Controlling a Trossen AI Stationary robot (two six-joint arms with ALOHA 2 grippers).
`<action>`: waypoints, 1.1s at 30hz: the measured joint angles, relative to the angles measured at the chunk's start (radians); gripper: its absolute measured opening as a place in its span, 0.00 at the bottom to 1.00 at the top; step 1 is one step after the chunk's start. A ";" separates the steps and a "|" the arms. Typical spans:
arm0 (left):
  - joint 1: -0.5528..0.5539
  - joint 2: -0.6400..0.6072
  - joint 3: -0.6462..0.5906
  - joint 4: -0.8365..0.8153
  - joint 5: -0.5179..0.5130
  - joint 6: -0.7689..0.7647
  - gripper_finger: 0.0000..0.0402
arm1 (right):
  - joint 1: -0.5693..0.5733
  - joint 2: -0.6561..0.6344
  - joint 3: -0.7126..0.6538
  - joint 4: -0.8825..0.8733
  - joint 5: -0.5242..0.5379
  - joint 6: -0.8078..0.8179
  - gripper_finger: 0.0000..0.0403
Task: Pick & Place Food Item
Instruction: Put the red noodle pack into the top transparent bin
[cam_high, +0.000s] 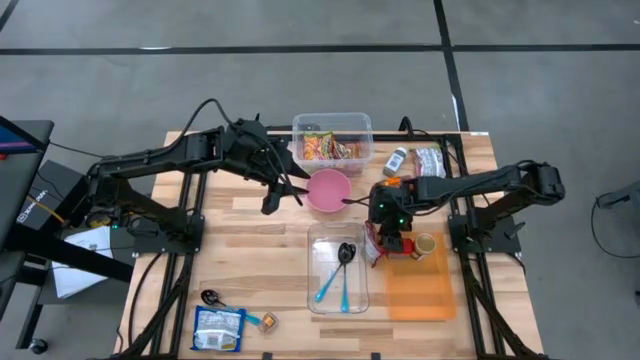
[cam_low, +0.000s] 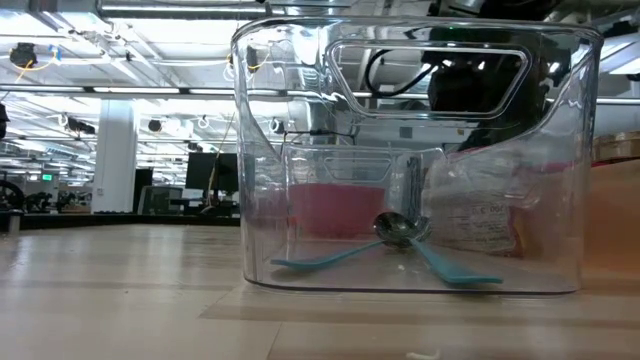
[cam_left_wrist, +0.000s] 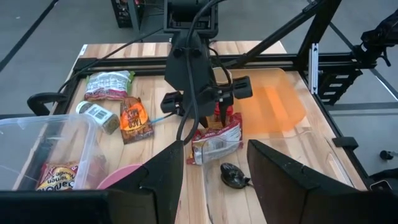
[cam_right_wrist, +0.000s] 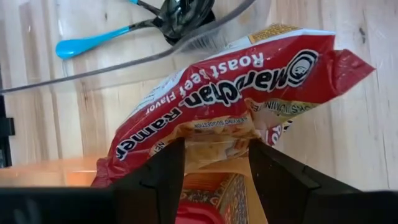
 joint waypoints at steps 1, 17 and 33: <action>0.000 0.000 0.000 0.000 0.000 0.000 0.43 | 0.000 0.002 0.000 0.001 0.000 0.001 0.42; 0.000 0.000 0.000 0.000 0.000 0.001 0.43 | 0.017 0.002 0.000 0.039 -0.048 0.069 0.02; 0.000 0.000 0.000 0.000 0.001 -0.004 0.43 | 0.041 -0.115 0.055 -0.081 0.105 0.089 0.14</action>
